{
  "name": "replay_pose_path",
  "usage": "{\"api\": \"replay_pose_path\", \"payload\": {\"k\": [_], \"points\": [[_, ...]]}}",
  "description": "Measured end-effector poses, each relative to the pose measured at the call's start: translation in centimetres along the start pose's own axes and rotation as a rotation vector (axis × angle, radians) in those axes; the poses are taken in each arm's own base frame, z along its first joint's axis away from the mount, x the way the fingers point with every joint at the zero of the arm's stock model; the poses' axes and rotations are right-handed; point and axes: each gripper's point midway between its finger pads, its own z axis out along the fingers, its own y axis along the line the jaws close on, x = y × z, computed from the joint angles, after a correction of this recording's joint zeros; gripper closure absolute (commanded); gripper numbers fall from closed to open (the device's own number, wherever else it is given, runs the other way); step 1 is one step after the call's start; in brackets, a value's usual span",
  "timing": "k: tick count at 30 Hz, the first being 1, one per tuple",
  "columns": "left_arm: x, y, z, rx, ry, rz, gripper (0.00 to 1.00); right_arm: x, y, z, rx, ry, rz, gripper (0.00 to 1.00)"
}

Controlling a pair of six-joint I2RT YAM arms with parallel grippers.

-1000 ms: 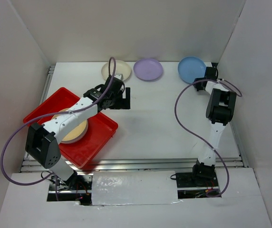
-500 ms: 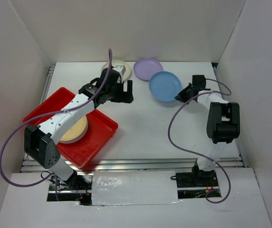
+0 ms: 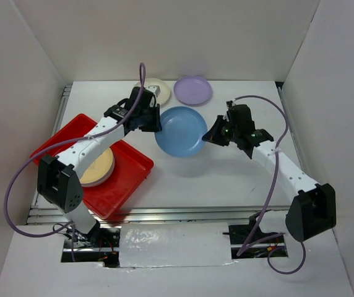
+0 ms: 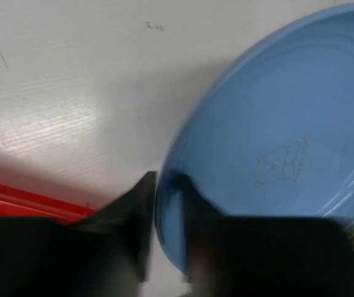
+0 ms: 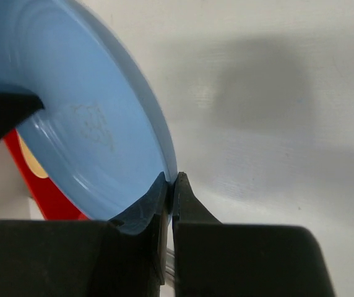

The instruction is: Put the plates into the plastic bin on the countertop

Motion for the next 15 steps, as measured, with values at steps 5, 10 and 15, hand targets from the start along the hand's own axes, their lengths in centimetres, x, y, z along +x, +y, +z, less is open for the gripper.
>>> {"api": "replay_pose_path", "payload": {"k": [5,10,15], "points": [[0.6,-1.1,-1.2,0.021,0.001,0.007,1.0,2.1,-1.6,-0.4,0.065,0.024,0.001,0.05],[1.0,4.1,-2.9,-0.096,-0.028,-0.149,1.0,2.7,-1.5,-1.9,0.023,0.003,-0.004,0.0],[3.5,19.6,-10.2,-0.358,-0.217,-0.6,1.0,2.9,-4.1,-2.6,0.039,-0.02,0.043,0.0]]}}
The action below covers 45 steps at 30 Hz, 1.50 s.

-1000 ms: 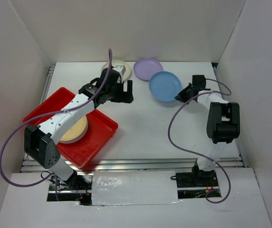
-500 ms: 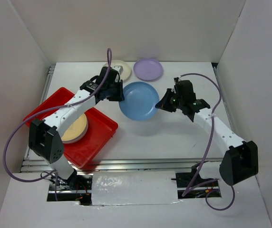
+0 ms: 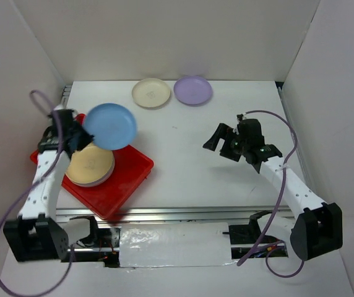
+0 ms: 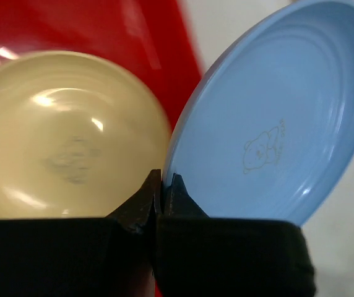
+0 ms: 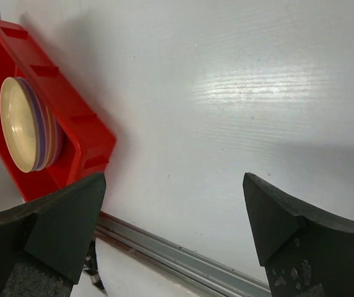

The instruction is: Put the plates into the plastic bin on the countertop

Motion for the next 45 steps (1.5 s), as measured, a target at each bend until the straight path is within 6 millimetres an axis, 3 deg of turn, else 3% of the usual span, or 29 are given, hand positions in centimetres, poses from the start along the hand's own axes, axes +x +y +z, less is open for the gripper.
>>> {"api": "replay_pose_path", "payload": {"k": [2,4,7,11,14,15,16,17,20,24,27,30,34,39,45], "points": [[-2.0,5.3,-2.1,-0.093,-0.11,-0.16,1.0,0.5,-0.7,0.3,0.006,0.017,0.011,0.0],[-2.6,8.5,-4.1,-0.145,-0.192,-0.27,1.0,1.1,-0.9,0.6,0.002,0.041,0.017,0.0],[-2.0,11.4,-5.3,-0.166,-0.235,-0.374,1.0,1.5,-0.7,0.7,-0.013,0.061,0.017,0.0],[0.1,14.1,-4.4,-0.219,-0.171,-0.471,1.0,1.4,-0.4,0.7,-0.03,0.063,0.009,0.0],[1.7,14.9,-3.7,-0.229,-0.103,-0.497,0.58,1.5,-0.3,0.7,-0.038,0.067,0.002,0.0],[1.9,14.7,-3.8,-0.219,-0.094,-0.497,0.37,1.5,-0.3,0.7,-0.039,0.067,0.0,0.0],[1.8,14.6,-4.0,-0.207,-0.097,-0.495,0.27,1.5,-0.3,0.6,-0.041,0.067,-0.002,0.0],[1.7,14.3,-4.3,-0.194,-0.104,-0.491,0.01,1.5,-0.2,0.6,-0.042,0.067,-0.002,0.0],[0.9,13.5,-5.9,-0.17,-0.14,-0.472,0.01,1.4,-0.1,0.5,-0.045,0.064,-0.005,0.0],[-1.1,12.0,-9.5,-0.138,-0.258,-0.411,0.01,0.7,-0.1,1.0,-0.032,0.051,-0.003,0.0],[-2.4,10.5,-12.1,-0.085,-0.347,-0.352,0.01,-1.2,-0.6,3.0,0.024,0.022,0.02,0.0],[-2.7,8.1,-13.3,0.013,-0.363,-0.28,0.01,-4.4,-1.6,6.5,0.095,-0.005,0.074,0.0],[-1.5,5.1,-11.9,0.13,-0.243,-0.187,0.01,-10.8,-4.1,13.6,0.128,-0.05,0.19,0.0],[-0.6,3.8,-10.4,0.186,-0.124,-0.101,0.01,-15.4,-8.0,20.2,0.169,-0.089,0.315,0.0],[-2.4,2.0,-11.6,0.239,-0.146,0.008,0.01,-21.9,-7.6,26.5,0.112,-0.16,0.379,0.05]]}}
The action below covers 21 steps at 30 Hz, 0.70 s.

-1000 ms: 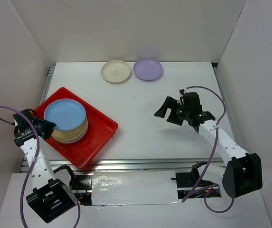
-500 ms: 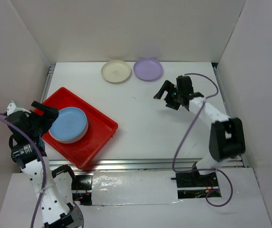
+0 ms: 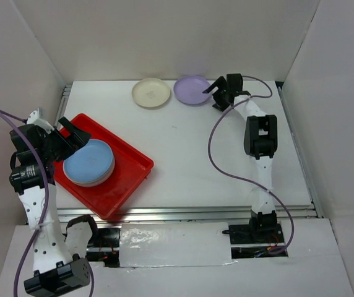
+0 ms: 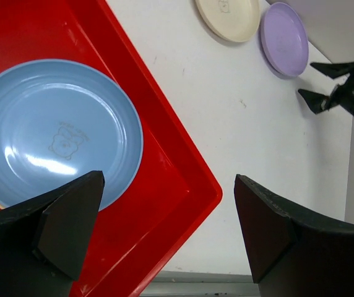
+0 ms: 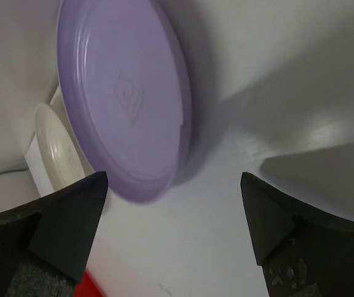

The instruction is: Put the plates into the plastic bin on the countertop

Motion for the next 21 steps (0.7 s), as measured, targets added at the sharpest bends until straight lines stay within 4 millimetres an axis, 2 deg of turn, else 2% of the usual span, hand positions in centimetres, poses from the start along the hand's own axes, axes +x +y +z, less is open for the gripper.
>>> {"api": "replay_pose_path", "payload": {"k": [4,6,11,18,19,21], "points": [[0.0,-0.4,0.2,0.02,0.005,0.023,0.01,-1.7,1.3,2.9,0.005,-0.03,0.034,0.14],[0.2,-0.2,0.5,0.016,0.017,0.018,0.01,-1.8,1.2,3.7,0.017,-0.032,0.059,0.22],[0.6,0.3,1.2,0.008,0.041,0.012,0.01,-1.1,0.3,4.1,0.066,-0.024,0.106,0.47],[0.7,-0.3,1.3,0.029,0.038,0.034,0.01,-0.1,0.3,5.0,0.076,-0.016,0.115,0.6],[0.7,-0.4,1.4,0.032,0.039,0.039,0.01,0.0,0.4,5.1,0.075,-0.017,0.113,0.67],[0.8,-0.5,1.6,0.035,0.047,0.059,0.01,0.1,0.2,5.1,0.084,-0.017,0.114,0.94]]}}
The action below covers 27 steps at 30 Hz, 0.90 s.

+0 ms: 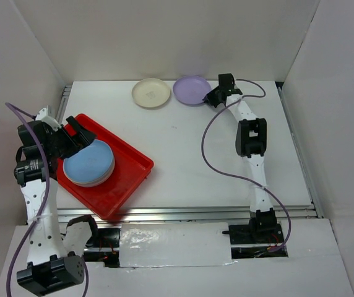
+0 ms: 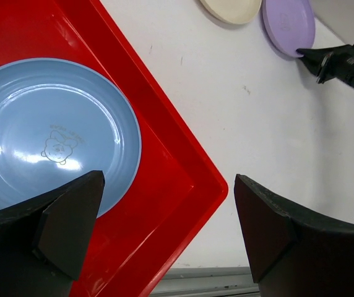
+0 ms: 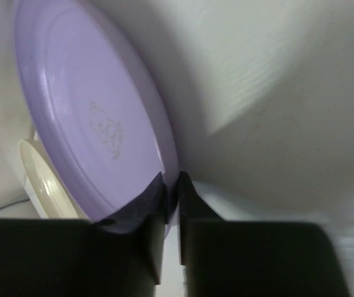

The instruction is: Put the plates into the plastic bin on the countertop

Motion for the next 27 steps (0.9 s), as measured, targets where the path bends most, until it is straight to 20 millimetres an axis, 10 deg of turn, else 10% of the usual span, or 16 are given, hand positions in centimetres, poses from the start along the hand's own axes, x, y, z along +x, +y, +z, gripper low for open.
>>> {"api": "replay_pose_path", "payload": {"k": [7,12,18,22,27], "points": [[2.4,-3.1,3.8,0.034,0.175,0.125,0.01,0.1,-3.1,-2.2,0.13,-0.046,0.006,1.0],[5.6,-11.5,7.0,0.134,0.286,0.326,0.01,0.5,-7.7,-11.6,0.318,-0.101,-0.127,1.0],[7.1,-21.9,11.3,0.292,0.293,0.451,0.01,0.1,-4.3,-24.1,0.271,-0.201,-0.387,1.0],[8.6,-23.9,14.8,0.304,0.323,0.475,0.03,4.6,-4.6,-31.4,0.142,-0.149,-0.494,1.0],[11.6,-24.4,17.6,0.3,0.379,0.496,0.21,8.4,-4.7,-34.4,0.024,-0.044,-0.562,1.0]]}}
